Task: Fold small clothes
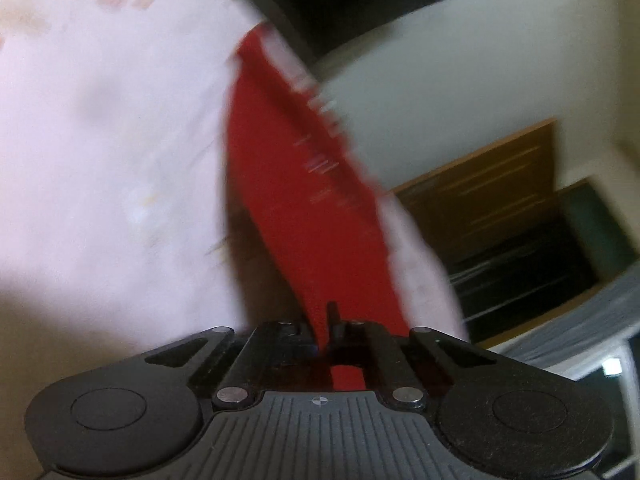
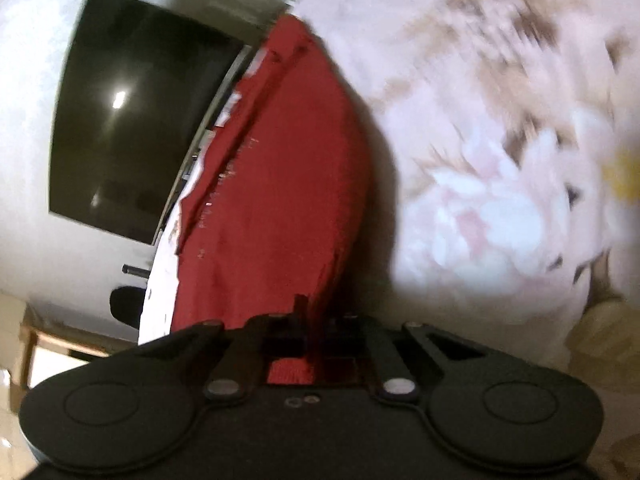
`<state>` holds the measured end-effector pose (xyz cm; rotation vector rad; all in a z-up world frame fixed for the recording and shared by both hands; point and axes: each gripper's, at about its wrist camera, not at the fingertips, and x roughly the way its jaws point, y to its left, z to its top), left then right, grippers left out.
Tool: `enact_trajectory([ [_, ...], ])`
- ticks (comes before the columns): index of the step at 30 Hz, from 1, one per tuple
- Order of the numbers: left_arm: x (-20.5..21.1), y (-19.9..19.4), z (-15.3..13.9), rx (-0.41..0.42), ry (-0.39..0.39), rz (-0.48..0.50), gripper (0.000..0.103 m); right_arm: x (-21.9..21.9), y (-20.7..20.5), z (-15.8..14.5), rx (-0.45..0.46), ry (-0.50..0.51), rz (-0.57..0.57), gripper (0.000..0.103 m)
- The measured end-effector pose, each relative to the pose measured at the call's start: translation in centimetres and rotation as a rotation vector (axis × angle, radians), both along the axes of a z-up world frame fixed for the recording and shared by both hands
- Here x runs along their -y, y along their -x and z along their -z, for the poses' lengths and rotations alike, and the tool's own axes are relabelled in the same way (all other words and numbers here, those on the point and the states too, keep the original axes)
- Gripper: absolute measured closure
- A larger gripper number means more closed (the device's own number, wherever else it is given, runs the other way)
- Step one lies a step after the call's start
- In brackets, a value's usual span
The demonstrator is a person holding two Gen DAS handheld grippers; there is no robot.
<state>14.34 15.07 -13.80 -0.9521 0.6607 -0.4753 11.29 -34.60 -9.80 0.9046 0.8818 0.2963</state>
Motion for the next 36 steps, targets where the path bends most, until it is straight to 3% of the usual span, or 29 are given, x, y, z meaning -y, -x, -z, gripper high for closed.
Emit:
enact_trajectory([
  [3,-0.8,1.1,-1.2,0.059,0.022,-0.015,0.1,0.1,1.3,-3.3,0.124,0.045,-0.045,0.098],
  [5,-1.1,1.2,-0.3,0.015,-0.015,-0.019,0.1,0.2,1.8,-4.4,0.172,0.093,-0.074,0.098],
  [7,-1.0,0.9,1.8,-0.071,-0.081,-0.02,0.1,0.7,1.7,-3.5,0.143,0.118,-0.083,0.098],
  [9,-0.6,0.6,2.0,-0.074,-0.089,-0.033,0.1,0.7,0.8,-0.8,0.044,0.173,-0.09,0.099],
  [10,-0.4,0.5,1.7,-0.074,-0.102,-0.032,0.1,1.0,0.7,0.2,0.019,0.151,-0.081,0.099],
  [12,-0.2,0.5,1.5,-0.072,-0.114,-0.03,0.1,1.4,0.7,0.4,0.028,0.098,-0.041,0.099],
  [16,-0.6,0.8,1.2,-0.058,-0.097,-0.053,0.1,0.9,0.6,-0.2,0.05,0.129,-0.037,0.099],
  [19,-1.3,2.0,-0.6,0.003,-0.086,-0.074,0.1,0.9,0.6,-2.3,0.108,0.164,-0.038,0.099],
  [27,-1.5,-2.6,-7.0,0.169,-0.111,-0.101,0.1,-0.6,-3.6,-10.0,0.336,0.322,-0.075,0.099],
  [36,-1.9,-8.7,-11.5,0.24,-0.147,-0.119,0.1,-0.6,-8.7,-14.5,0.458,0.376,-0.089,0.099],
])
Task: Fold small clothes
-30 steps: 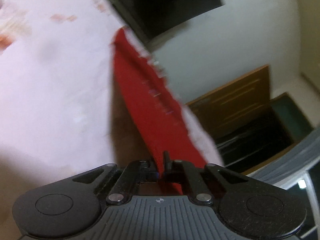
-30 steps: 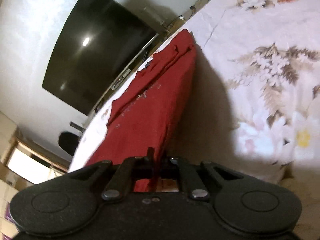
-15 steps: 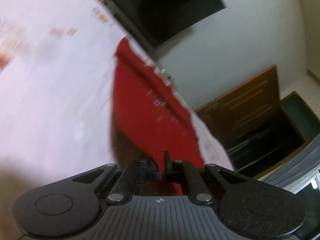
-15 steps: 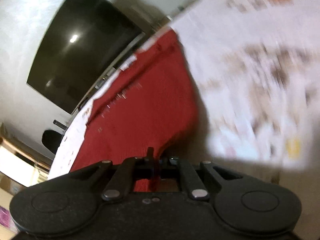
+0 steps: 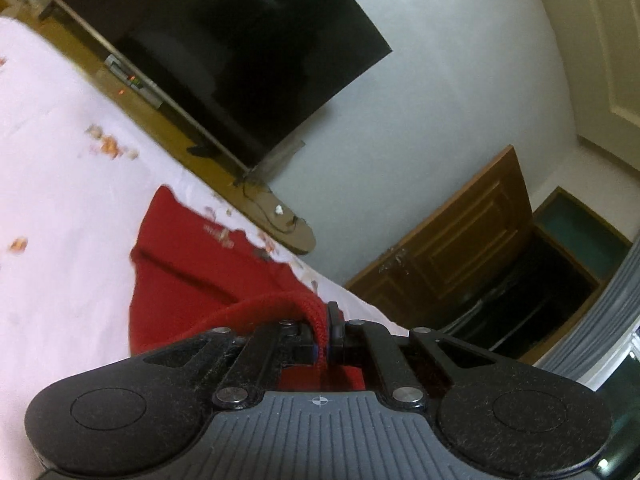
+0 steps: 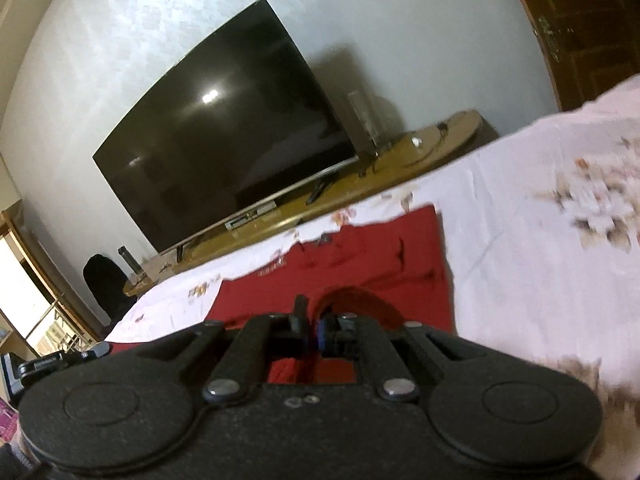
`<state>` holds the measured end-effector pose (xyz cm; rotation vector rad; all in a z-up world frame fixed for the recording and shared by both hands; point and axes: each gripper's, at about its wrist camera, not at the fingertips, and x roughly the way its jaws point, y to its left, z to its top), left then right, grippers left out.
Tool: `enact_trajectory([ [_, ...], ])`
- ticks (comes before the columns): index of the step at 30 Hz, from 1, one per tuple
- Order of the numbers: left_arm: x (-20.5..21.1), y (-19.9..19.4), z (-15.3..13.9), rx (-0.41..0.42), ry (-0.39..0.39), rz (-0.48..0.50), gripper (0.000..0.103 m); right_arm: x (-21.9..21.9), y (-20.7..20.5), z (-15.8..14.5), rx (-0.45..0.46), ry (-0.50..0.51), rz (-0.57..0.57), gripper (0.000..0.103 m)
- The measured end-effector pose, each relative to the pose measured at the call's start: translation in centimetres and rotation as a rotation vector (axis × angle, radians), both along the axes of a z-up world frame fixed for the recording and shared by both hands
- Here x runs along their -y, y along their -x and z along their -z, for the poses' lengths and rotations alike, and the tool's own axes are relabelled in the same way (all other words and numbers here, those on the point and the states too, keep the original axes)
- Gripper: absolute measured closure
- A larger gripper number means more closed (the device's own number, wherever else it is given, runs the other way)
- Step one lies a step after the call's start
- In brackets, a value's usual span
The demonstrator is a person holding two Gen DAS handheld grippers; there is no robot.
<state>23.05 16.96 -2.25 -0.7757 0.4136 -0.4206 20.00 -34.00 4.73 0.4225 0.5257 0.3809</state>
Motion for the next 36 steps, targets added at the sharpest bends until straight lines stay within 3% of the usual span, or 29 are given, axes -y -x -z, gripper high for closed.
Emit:
enact_trajectory([
  [7,0.0,-6.0,-1.9,-0.002,-0.056,0.002,0.1,-0.3,-6.1,-0.8,0.026,0.018,0.007,0.099],
  [13,0.3,-12.0,-1.2,-0.061,-0.079,-0.02,0.1,-0.2,-12.4,0.3,-0.015,0.005,0.002,0.098],
  [26,1.9,-23.9,4.9,-0.199,-0.176,-0.04,0.1,1.0,-24.7,9.1,-0.182,-0.072,-0.016,0.098],
  [28,1.9,-25.6,6.4,-0.232,-0.193,-0.069,0.1,1.1,-26.5,10.5,-0.195,-0.078,-0.016,0.092],
  [29,1.7,-26.3,7.3,-0.259,-0.174,-0.076,0.098,1.3,-27.4,11.2,-0.203,-0.097,-0.016,0.081],
  [30,1.5,-26.9,8.1,-0.287,-0.155,-0.082,0.086,1.4,-28.0,11.7,-0.208,-0.109,-0.003,0.07],
  [31,1.5,-27.0,8.6,-0.288,-0.144,-0.087,0.08,1.5,-28.4,12.0,-0.199,-0.111,0.01,0.066],
  [33,1.7,-26.6,8.7,-0.237,-0.13,-0.094,0.049,1.7,-28.3,12.0,-0.16,-0.117,0.017,0.043],
  [35,1.9,-26.1,8.4,-0.188,-0.135,-0.115,0.031,2.0,-27.7,11.7,-0.111,-0.111,0.039,0.027],
  [36,2.0,-26.0,8.2,-0.172,-0.147,-0.13,0.023,2.1,-27.5,11.7,-0.101,-0.116,0.036,0.029],
])
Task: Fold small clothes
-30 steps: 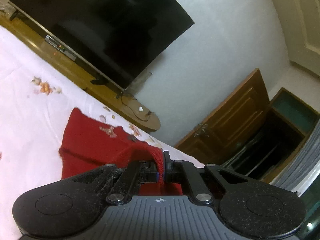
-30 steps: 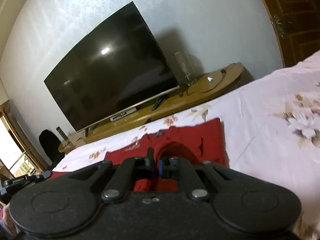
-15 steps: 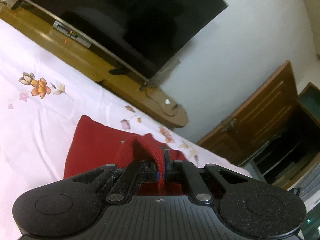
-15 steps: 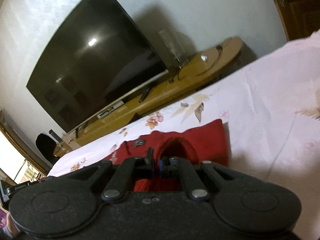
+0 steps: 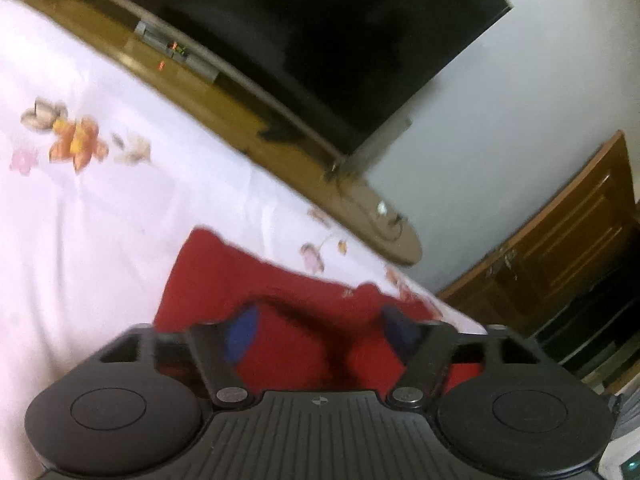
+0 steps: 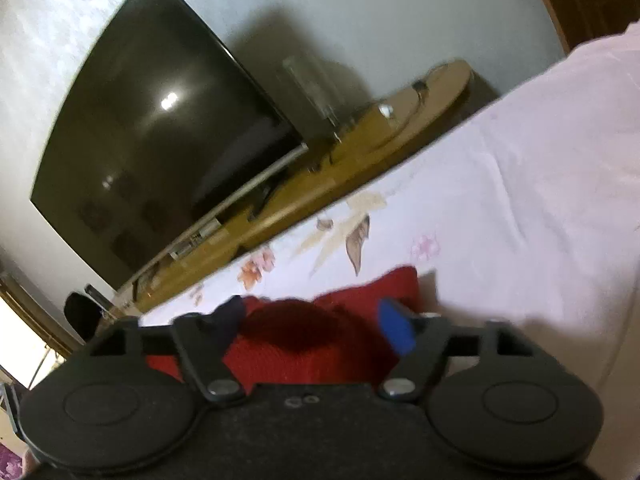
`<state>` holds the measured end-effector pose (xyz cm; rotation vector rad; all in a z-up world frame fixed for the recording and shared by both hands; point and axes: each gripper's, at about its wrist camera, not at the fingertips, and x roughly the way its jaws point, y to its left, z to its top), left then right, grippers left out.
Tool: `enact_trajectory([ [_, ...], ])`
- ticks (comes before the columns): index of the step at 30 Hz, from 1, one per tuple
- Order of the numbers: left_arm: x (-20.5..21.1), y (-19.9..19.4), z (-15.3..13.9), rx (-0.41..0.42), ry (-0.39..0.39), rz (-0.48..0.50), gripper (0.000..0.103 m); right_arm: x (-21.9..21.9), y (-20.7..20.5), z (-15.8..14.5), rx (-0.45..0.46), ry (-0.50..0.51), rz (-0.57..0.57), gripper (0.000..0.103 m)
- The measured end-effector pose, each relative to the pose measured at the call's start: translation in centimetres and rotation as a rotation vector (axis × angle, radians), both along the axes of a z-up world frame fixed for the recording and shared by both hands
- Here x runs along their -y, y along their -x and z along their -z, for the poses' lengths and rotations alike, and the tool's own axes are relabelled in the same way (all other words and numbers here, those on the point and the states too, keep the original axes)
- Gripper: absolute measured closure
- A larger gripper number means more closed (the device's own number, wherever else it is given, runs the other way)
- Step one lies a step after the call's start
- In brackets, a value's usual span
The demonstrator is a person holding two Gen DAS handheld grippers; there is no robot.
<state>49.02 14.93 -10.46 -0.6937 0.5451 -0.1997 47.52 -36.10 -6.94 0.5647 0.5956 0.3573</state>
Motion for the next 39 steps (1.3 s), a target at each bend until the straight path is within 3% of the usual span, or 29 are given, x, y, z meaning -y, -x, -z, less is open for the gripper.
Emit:
enact_trajectory([
  [3,0.3,-0.2,-0.2,-0.002,-0.048,-0.009,0.02,-0.2,-0.3,0.3,-0.009,0.033,-0.013,0.031],
  [8,1.9,-1.2,-1.0,-0.049,-0.236,0.07,0.021,-1.0,-1.1,0.5,-0.022,0.098,-0.027,0.038],
  [10,2.7,-1.5,-1.4,-0.062,-0.311,0.099,0.025,-0.5,-1.0,0.1,0.009,0.066,-0.009,0.038],
  [12,3.2,-1.6,-1.6,-0.073,-0.376,0.1,0.04,0.3,-1.0,-0.2,0.019,0.01,0.028,0.038],
  [14,2.7,-1.7,-1.9,-0.079,-0.383,0.079,0.052,0.5,-1.1,-0.5,0.034,0.009,0.032,0.037],
  [17,1.2,-1.6,-1.6,-0.093,-0.342,0.037,0.073,-1.1,-1.9,-0.5,0.024,0.092,-0.039,0.037],
  [19,0.6,-1.6,-1.4,-0.098,-0.324,0.025,0.082,-3.0,-2.6,-0.1,-0.005,0.225,-0.078,0.039],
  [21,0.5,-1.6,-1.2,-0.099,-0.338,0.013,0.096,-4.9,-3.1,0.4,-0.025,0.354,-0.106,0.059],
  [24,1.1,-1.2,-1.2,-0.066,-0.372,-0.008,0.103,-6.7,-2.7,0.5,0.024,0.46,-0.115,0.08],
  [29,0.4,0.1,-2.5,0.041,-0.365,-0.104,0.103,-7.1,-0.9,-0.9,0.124,0.517,-0.06,0.091],
  [32,0.1,-1.1,-1.7,-0.022,-0.381,-0.088,0.103,-6.6,-1.4,-1.5,0.165,0.514,-0.007,0.094],
  [34,-0.3,-1.8,-0.6,-0.076,-0.338,-0.071,0.103,-6.4,-2.8,-0.5,0.097,0.528,0.01,0.094],
  [36,-0.9,-1.7,-0.8,-0.066,-0.299,-0.067,0.103,-6.2,-3.9,0.8,0.013,0.536,-0.012,0.092],
  [37,-1.0,-1.4,-1.1,-0.053,-0.298,-0.066,0.103,-6.0,-3.8,0.6,0.023,0.523,-0.01,0.089],
  [38,-1.1,-1.1,-1.2,-0.042,-0.29,-0.058,0.101,-5.7,-3.5,0.1,0.045,0.502,-0.001,0.076],
  [39,-1.2,-1.1,-1.5,-0.031,-0.276,-0.048,0.085,-5.5,-3.1,-0.4,0.074,0.484,-0.001,0.068],
])
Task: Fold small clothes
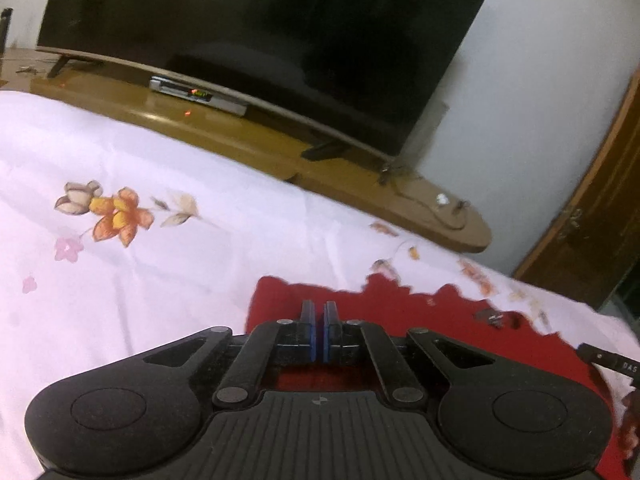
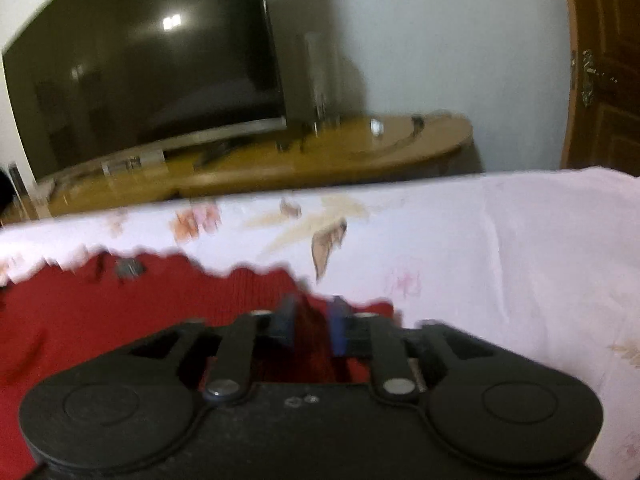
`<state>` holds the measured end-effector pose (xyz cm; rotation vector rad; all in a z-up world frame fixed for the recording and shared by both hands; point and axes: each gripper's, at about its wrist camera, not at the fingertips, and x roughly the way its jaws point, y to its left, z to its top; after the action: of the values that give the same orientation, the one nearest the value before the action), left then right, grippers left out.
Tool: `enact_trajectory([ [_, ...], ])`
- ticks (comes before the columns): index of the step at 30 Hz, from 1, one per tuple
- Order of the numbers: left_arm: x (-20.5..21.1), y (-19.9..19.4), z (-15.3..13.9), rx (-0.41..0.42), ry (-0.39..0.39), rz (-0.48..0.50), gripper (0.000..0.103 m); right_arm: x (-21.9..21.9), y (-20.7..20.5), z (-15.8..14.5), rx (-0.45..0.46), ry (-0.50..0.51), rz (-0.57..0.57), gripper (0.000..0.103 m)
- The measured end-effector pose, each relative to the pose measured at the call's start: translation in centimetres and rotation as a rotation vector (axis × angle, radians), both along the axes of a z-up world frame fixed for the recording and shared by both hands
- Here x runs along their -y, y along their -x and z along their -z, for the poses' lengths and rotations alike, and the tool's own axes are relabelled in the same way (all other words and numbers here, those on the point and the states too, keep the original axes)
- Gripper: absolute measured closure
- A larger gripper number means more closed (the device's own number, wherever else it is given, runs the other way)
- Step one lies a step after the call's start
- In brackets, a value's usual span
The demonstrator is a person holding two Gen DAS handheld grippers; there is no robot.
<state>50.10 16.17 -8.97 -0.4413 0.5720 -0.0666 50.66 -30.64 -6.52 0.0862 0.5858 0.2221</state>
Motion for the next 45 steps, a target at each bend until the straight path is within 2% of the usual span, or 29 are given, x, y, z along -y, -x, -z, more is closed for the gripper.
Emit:
enact_trajectory([
  [1,0.0,0.0,-0.2,0.008,0.008,0.006,0.071,0.2,0.3,-0.4,0.024,-0.013,-0.014,0.067],
  [2,0.2,-0.2,-0.4,0.019,0.005,0.008,0.046,0.2,0.4,-0.7,0.035,-0.016,-0.028,0.065],
  [3,0.5,-0.3,-0.8,0.039,-0.003,0.021,0.041,0.1,0.2,-0.8,0.034,-0.02,-0.045,0.064],
  [5,1.2,-1.0,-1.1,0.037,-0.019,0.062,0.041,-0.2,-0.4,-0.9,0.015,-0.021,-0.075,0.064],
  [7,2.5,-2.4,-0.9,-0.016,-0.063,0.102,0.041,-0.8,-1.0,-0.7,-0.019,-0.004,-0.109,0.065],
  [9,3.7,-3.6,-0.3,-0.084,-0.14,0.138,0.056,-1.8,-1.8,0.0,-0.064,0.061,-0.112,0.062],
  [10,4.3,-3.7,-0.3,-0.076,-0.176,0.153,0.061,-2.2,-1.8,0.3,-0.087,0.077,-0.119,0.063],
  [11,4.7,-3.9,-0.3,-0.078,-0.195,0.182,0.091,-2.4,-1.9,0.5,-0.093,0.081,-0.131,0.064],
  [12,5.1,-3.8,-0.3,-0.075,-0.206,0.205,0.097,-2.6,-2.0,0.7,-0.087,0.093,-0.14,0.071],
  [14,5.9,-2.8,-0.7,0.006,-0.256,0.197,0.099,-3.4,-1.5,0.8,-0.049,0.147,-0.153,0.084],
  [17,5.3,-0.8,-1.5,0.136,-0.249,0.076,0.1,-3.9,0.4,-0.2,0.083,0.196,-0.117,0.093],
  [18,5.0,-1.0,-1.3,0.126,-0.239,0.049,0.099,-3.7,0.7,-0.7,0.116,0.182,-0.103,0.093],
  [20,4.9,-2.6,0.0,0.012,-0.227,0.034,0.099,-3.7,0.6,-0.5,0.127,0.184,-0.078,0.094],
  [22,5.2,-3.9,0.3,-0.047,-0.242,0.05,0.099,-3.8,-1.5,1.7,0.006,0.233,-0.045,0.094],
  [25,5.2,-4.2,0.2,-0.067,-0.239,0.054,0.096,-3.7,-2.8,1.8,-0.041,0.222,-0.035,0.092],
  [26,4.7,-4.1,0.1,-0.068,-0.216,0.055,0.094,-3.7,-2.9,1.7,-0.039,0.231,-0.035,0.088],
  [28,3.6,-3.7,0.1,-0.058,-0.163,0.063,0.079,-3.6,-2.7,1.5,-0.028,0.253,-0.024,0.073],
  [29,2.9,-3.2,-0.1,-0.048,-0.14,0.062,0.064,-3.3,-2.4,1.3,-0.019,0.245,-0.008,0.055],
  [30,2.4,-2.3,-0.6,-0.027,-0.132,0.038,0.051,-2.7,-1.8,0.8,0.001,0.22,0.01,0.031],
  [31,2.1,-1.3,-0.9,-0.001,-0.146,0.001,0.045,-2.1,-1.1,0.3,0.042,0.194,0.027,0.021],
  [32,2.3,-0.2,-1.7,0.04,-0.183,-0.05,0.033,-1.7,-0.1,-0.3,0.095,0.183,0.041,0.017],
  [34,3.4,0.6,-2.9,0.126,-0.184,-0.036,0.032,-2.0,0.9,-1.4,0.122,0.187,0.005,0.025],
  [36,6.4,-0.5,-3.6,0.123,-0.154,0.101,0.032,-3.8,0.8,-2.2,0.088,0.135,-0.092,0.038],
  [38,10.4,-1.4,-3.7,0.111,-0.177,0.259,0.032,-6.7,0.5,-2.2,0.06,0.109,-0.203,0.042],
  [40,13.6,-1.9,-3.1,0.097,-0.224,0.356,0.032,-9.8,-0.1,-1.4,-0.014,0.099,-0.309,0.046],
  [42,15.3,-2.6,-1.8,0.056,-0.248,0.405,0.032,-12.0,-0.1,-0.6,0.003,0.139,-0.408,0.04],
  [43,15.7,-3.2,-0.6,-0.004,-0.29,0.398,0.032,-12.9,-0.2,0.0,0.012,0.212,-0.43,0.036],
  [44,15.4,-3.4,0.4,-0.024,-0.313,0.391,0.03,-13.3,-0.8,0.7,-0.026,0.271,-0.431,0.034],
  [45,14.5,-3.2,0.6,0.0,-0.28,0.383,0.03,-12.7,-1.5,1.0,-0.06,0.248,-0.435,0.033],
])
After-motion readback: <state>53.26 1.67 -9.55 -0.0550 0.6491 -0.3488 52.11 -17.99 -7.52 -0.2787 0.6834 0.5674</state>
